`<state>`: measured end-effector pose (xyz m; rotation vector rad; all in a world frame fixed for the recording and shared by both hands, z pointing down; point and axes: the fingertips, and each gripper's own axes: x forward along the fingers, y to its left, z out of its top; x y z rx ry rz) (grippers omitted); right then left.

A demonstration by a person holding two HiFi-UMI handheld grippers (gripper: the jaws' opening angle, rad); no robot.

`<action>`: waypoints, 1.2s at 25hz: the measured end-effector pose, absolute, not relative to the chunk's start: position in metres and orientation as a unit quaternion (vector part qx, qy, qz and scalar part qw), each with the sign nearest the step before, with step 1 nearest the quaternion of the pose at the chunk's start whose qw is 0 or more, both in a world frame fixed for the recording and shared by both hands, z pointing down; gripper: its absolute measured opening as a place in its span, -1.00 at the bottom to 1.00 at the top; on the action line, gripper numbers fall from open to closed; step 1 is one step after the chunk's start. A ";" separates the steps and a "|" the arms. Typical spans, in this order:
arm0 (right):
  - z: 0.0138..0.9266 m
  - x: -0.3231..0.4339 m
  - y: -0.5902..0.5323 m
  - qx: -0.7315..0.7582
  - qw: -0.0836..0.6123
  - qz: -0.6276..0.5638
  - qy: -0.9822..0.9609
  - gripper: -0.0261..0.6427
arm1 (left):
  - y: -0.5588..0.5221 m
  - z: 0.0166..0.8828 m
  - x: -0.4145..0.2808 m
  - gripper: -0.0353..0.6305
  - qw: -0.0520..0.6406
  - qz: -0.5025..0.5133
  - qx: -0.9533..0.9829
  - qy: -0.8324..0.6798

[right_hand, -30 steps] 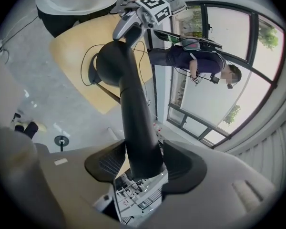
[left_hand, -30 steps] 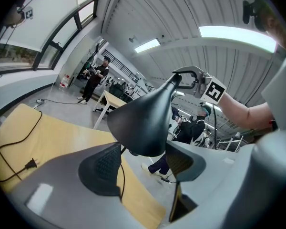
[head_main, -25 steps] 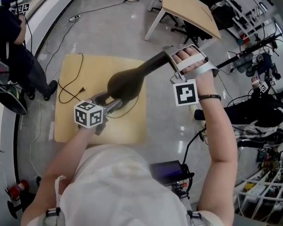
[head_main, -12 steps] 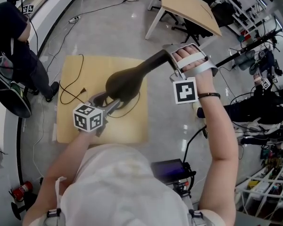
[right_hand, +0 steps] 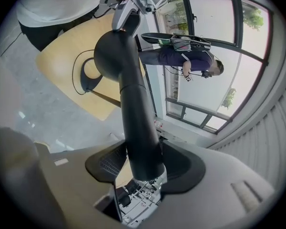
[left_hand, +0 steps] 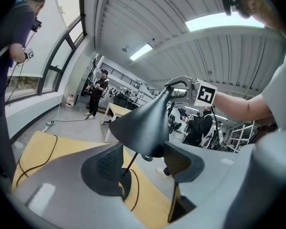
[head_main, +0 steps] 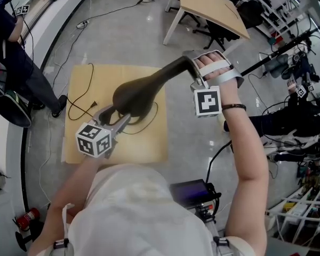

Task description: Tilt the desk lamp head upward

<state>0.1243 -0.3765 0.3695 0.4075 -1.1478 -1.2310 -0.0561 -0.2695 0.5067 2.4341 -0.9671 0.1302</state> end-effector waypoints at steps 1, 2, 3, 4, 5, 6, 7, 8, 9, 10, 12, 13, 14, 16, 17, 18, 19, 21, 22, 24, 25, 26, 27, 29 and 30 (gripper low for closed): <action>0.370 0.124 -0.377 0.182 0.646 -0.538 -0.510 -0.18 | -0.269 0.504 -0.058 -0.10 0.253 0.047 0.897 -0.360; 0.371 0.124 -0.377 0.186 0.645 -0.534 -0.514 -0.18 | -0.268 0.501 -0.061 -0.10 0.250 0.046 0.896 -0.364; 0.372 0.123 -0.376 0.190 0.644 -0.530 -0.517 -0.18 | -0.267 0.498 -0.064 -0.09 0.246 0.045 0.896 -0.367; 0.372 0.122 -0.376 0.194 0.643 -0.528 -0.520 -0.18 | -0.266 0.495 -0.068 -0.09 0.243 0.044 0.895 -0.371; 0.373 0.120 -0.376 0.198 0.641 -0.526 -0.523 -0.19 | -0.265 0.492 -0.071 -0.09 0.240 0.042 0.895 -0.375; 0.374 0.119 -0.376 0.202 0.638 -0.524 -0.527 -0.18 | -0.265 0.489 -0.074 -0.08 0.236 0.040 0.895 -0.378; 0.376 0.118 -0.376 0.204 0.636 -0.521 -0.530 -0.19 | -0.265 0.485 -0.077 -0.08 0.231 0.038 0.895 -0.380; 0.376 0.118 -0.376 0.207 0.635 -0.518 -0.534 -0.19 | -0.265 0.481 -0.079 -0.08 0.227 0.035 0.895 -0.382; 0.377 0.119 -0.377 0.210 0.634 -0.515 -0.538 -0.19 | -0.266 0.477 -0.081 -0.08 0.224 0.033 0.896 -0.383; 0.378 0.119 -0.377 0.213 0.633 -0.510 -0.541 -0.19 | -0.267 0.473 -0.083 -0.08 0.220 0.032 0.896 -0.384; 0.379 0.119 -0.378 0.219 0.634 -0.502 -0.546 -0.20 | -0.269 0.467 -0.086 -0.08 0.215 0.030 0.897 -0.385; 0.380 0.120 -0.379 0.222 0.634 -0.499 -0.547 -0.20 | -0.270 0.464 -0.088 -0.08 0.213 0.029 0.897 -0.385; 0.381 0.120 -0.379 0.225 0.636 -0.495 -0.548 -0.21 | -0.271 0.461 -0.090 -0.08 0.210 0.027 0.898 -0.385; 0.384 0.120 -0.378 0.232 0.637 -0.487 -0.551 -0.21 | -0.273 0.455 -0.094 -0.08 0.203 0.021 0.900 -0.386; 0.384 0.120 -0.377 0.236 0.637 -0.483 -0.552 -0.22 | -0.274 0.452 -0.096 -0.08 0.199 0.019 0.901 -0.386; 0.385 0.120 -0.377 0.240 0.637 -0.479 -0.554 -0.22 | -0.276 0.448 -0.098 -0.08 0.195 0.017 0.902 -0.385; 0.385 0.120 -0.376 0.244 0.638 -0.476 -0.554 -0.22 | -0.278 0.444 -0.100 -0.07 0.193 0.016 0.903 -0.385; 0.384 0.122 -0.375 0.252 0.640 -0.470 -0.553 -0.23 | -0.282 0.439 -0.102 -0.07 0.187 0.016 0.905 -0.382; 0.385 0.122 -0.374 0.256 0.641 -0.467 -0.553 -0.23 | -0.284 0.437 -0.103 -0.07 0.184 0.017 0.907 -0.379; 0.386 0.123 -0.371 0.264 0.643 -0.461 -0.552 -0.24 | -0.286 0.434 -0.104 -0.06 0.178 0.019 0.910 -0.373; 0.386 0.123 -0.371 0.268 0.643 -0.458 -0.552 -0.24 | -0.287 0.433 -0.105 -0.06 0.176 0.020 0.912 -0.371; 0.386 0.122 -0.370 0.271 0.644 -0.455 -0.552 -0.24 | -0.289 0.431 -0.106 -0.06 0.175 0.021 0.913 -0.368; 0.387 0.122 -0.371 0.275 0.645 -0.452 -0.552 -0.24 | -0.292 0.430 -0.108 -0.06 0.173 0.021 0.914 -0.366; 0.390 0.121 -0.375 0.282 0.646 -0.443 -0.553 -0.24 | -0.301 0.427 -0.112 -0.06 0.167 0.021 0.917 -0.362; 0.392 0.121 -0.376 0.286 0.648 -0.438 -0.554 -0.25 | -0.305 0.425 -0.113 -0.05 0.164 0.021 0.919 -0.359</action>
